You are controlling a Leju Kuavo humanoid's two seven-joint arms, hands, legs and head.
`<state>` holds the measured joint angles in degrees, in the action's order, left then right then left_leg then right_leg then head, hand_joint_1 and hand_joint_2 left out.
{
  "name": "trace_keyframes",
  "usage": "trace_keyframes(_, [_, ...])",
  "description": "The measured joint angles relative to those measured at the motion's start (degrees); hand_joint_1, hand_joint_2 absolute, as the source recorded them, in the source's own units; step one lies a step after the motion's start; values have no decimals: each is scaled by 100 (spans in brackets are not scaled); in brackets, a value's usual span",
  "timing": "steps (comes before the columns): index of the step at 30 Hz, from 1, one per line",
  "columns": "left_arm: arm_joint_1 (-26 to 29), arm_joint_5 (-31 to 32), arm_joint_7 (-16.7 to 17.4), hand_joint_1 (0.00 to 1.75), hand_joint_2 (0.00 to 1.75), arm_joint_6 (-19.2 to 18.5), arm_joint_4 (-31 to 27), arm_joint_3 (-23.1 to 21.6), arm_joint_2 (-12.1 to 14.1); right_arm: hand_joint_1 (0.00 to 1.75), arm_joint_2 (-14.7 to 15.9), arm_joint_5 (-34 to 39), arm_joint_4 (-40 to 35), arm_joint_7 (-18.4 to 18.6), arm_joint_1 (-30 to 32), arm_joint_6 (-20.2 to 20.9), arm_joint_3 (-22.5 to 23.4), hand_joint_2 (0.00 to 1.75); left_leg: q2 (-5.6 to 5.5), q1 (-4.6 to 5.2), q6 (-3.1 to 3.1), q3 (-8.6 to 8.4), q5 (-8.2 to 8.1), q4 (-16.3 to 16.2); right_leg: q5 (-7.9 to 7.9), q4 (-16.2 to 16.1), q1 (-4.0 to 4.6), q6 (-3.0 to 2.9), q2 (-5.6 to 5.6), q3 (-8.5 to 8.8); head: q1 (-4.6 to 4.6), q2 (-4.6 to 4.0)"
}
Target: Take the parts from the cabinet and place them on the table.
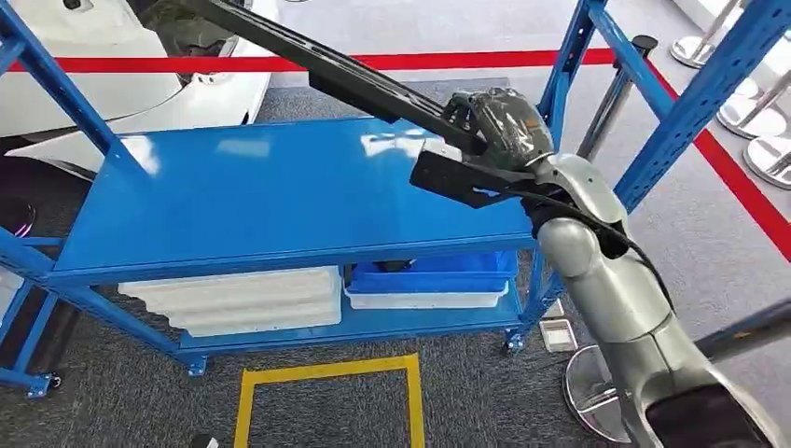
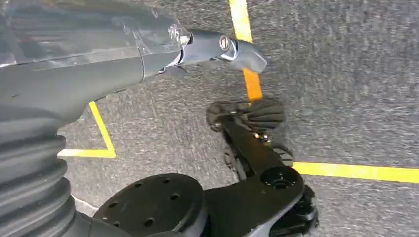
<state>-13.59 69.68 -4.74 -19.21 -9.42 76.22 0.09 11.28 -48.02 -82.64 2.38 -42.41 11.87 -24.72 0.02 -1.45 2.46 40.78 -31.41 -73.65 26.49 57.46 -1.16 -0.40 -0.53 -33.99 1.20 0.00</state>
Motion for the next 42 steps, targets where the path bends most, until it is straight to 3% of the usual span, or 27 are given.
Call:
trace_keyframes(2, [-3,2,0,0,175,0,0,0,0,171,0,7,7,0,0,-2,2,175,2,-54,56,-645,317,897,-23,119,-50,46,-1,-142,35,0])
trace_keyframes(3, [-13,2,0,0,175,0,0,0,-2,171,0,7,7,0,-2,-4,4,175,0,-81,100,-856,153,1341,-24,180,-45,85,-1,-206,94,0])
trace_keyframes(4, [-14,2,-4,0,175,0,-2,0,0,171,0,9,7,0,-1,-6,20,175,-50,-12,43,-901,158,1407,-38,219,-28,128,2,-258,142,0])
trace_keyframes(7, [0,4,-9,0,175,0,-2,0,2,171,-4,30,9,-5,5,-4,22,175,-58,17,-81,-807,208,1358,-149,193,-33,287,14,-267,62,0])
trace_keyframes(8, [-3,2,-9,0,175,0,-2,0,2,171,0,31,13,-2,7,-4,31,175,-47,-31,-168,-774,261,1408,-118,213,-48,324,13,-308,52,0])
trace_keyframes(10, [-9,4,-11,0,175,0,-2,0,2,171,-2,57,15,-4,6,-4,44,175,-17,-15,-297,-681,348,1409,349,628,-44,324,18,-464,-28,0])
trace_keyframes(12, [-6,4,-11,0,175,0,-2,0,2,171,0,59,15,-5,11,-4,52,175,-4,14,-351,-579,425,1408,882,1525,-26,325,26,-747,-127,0])
trace_keyframes(13, [-2,2,-11,0,175,0,-2,0,2,171,0,59,20,-2,16,-4,55,175,-3,37,-361,-523,461,1405,1015,1883,-24,321,25,-835,-160,0])
trace_keyframes(15, [4,4,-11,0,175,0,-2,0,2,171,0,66,31,-2,38,-2,57,175,-6,76,-366,-441,527,1401,867,1804,-14,280,25,-643,-199,0])
trace_keyframes(17, [2,2,-11,0,175,0,-2,0,2,171,0,79,33,-7,33,2,57,175,-12,109,-357,-392,576,1396,498,883,20,184,27,-37,-247,0])
trace_keyframes(18, [3,2,-11,0,175,0,0,0,-4,171,-2,94,33,-7,26,5,59,175,-13,99,-341,-378,595,1393,396,350,66,97,37,290,-265,0])
trace_keyframes(19, [-2,0,-11,0,175,0,0,0,-15,171,-7,107,33,-7,20,5,59,175,-4,130,-300,-336,622,1389,456,135,96,65,37,393,-245,0])
trace_keyframes(20, [0,0,-15,0,175,0,0,0,-15,171,-7,116,33,-7,16,5,63,175,-5,92,-261,-325,676,1394,419,81,112,101,49,376,-238,0])
trace_keyframes(22, [5,0,-15,0,175,0,0,0,-15,171,-7,118,33,-7,13,7,66,175,-7,63,-187,-324,757,1449,354,67,149,61,52,344,-265,0])
trace_keyframes(23, [23,0,-15,0,175,0,-2,0,-9,171,-7,116,33,-4,14,7,68,175,-22,107,-144,-310,783,1480,270,-19,103,15,35,344,-287,0])
trace_keyframes(24, [25,0,-15,0,175,0,0,2,-4,171,-15,129,33,-7,10,7,66,175,-32,87,-119,-295,639,1395,197,-72,64,-11,3,334,-269,0])
trace_keyframes(26, [28,4,-20,0,175,-13,0,2,-7,171,-33,170,35,0,-4,7,66,175,-25,64,-74,-87,91,780,138,-70,60,-90,5,242,-153,0])
trace_keyframes(28, [31,4,-22,0,175,-11,0,2,-4,171,-33,203,42,20,7,7,66,175,-24,46,-22,124,-315,-26,90,-23,62,-79,10,146,-103,0])
trace_keyframes(29, [31,4,-22,0,175,-13,0,2,-4,171,-33,221,50,33,9,7,66,175,-24,36,-3,131,-329,-205,74,11,58,-69,18,89,-76,0])
trace_keyframes(31, [30,6,-22,0,175,-13,0,2,0,171,-33,247,64,59,10,7,68,175,-24,5,19,-262,-63,246,46,104,32,-31,63,-37,-35,0])
trace_keyframes(33, [28,6,-22,0,175,-22,0,2,7,171,-33,277,64,72,4,7,74,175,-118,-38,27,-866,175,1238,41,213,15,-1,115,-140,11,0])
trace_keyframes(34, [23,6,-22,0,175,-22,0,2,7,171,-33,284,64,74,0,7,77,175,-246,-26,7,-960,50,1356,24,240,29,40,136,-205,41,0])
trace_keyframes(35, [37,4,-22,0,175,-22,0,2,9,171,-37,293,64,90,8,13,76,175,-256,-6,-41,-902,140,1360,-7,255,32,76,176,-226,30,0])
trace_keyframes(37, [39,4,-22,0,175,-22,0,2,13,171,-44,321,64,90,3,15,79,175,-201,26,-70,-862,149,1346,-84,248,19,183,250,-257,29,0])
trace_keyframes(38, [32,6,-24,0,175,-26,0,2,13,171,-39,321,66,105,7,18,87,175,-157,26,-130,-848,188,1375,-117,239,15,232,278,-272,15,0])
trace_keyframes(40, [15,6,-26,0,175,-31,0,2,11,171,-24,330,72,114,-1,22,114,175,-55,-15,-255,-790,292,1440,183,456,22,279,149,-371,-5,0])
trace_keyframes(42, [14,6,-31,0,175,-33,0,2,13,171,-31,354,74,111,-6,22,118,175,47,2,-331,-696,355,1437,730,1173,14,305,108,-590,-142,0])
